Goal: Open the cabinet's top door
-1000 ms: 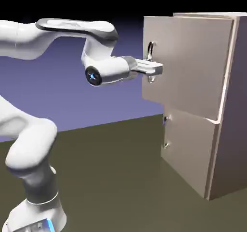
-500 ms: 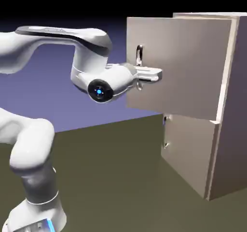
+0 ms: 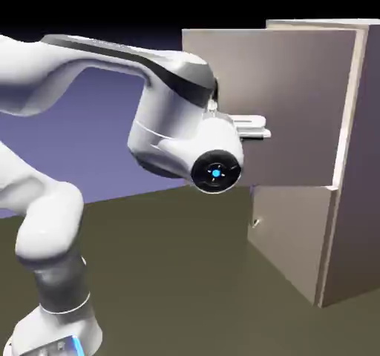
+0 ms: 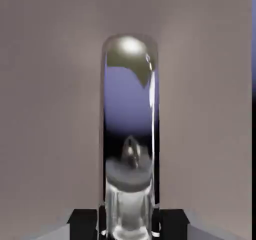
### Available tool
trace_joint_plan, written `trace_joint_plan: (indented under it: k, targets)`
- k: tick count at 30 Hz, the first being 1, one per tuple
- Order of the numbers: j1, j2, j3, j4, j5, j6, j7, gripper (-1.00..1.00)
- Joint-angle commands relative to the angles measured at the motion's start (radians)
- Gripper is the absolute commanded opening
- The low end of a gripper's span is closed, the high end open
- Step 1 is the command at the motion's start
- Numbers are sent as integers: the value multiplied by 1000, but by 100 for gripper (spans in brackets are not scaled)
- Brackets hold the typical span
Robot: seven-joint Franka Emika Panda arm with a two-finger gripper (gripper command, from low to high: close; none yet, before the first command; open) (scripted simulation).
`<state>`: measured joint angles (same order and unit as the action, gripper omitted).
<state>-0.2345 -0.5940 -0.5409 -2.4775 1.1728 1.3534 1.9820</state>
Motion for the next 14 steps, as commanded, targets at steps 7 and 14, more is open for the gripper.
trace_joint_plan:
  k: [7,14]
  targets:
    - [85,246,-177,235,-89,-304,-85,-100]
    - [115,453,-274,419,-106,-535,-171,100]
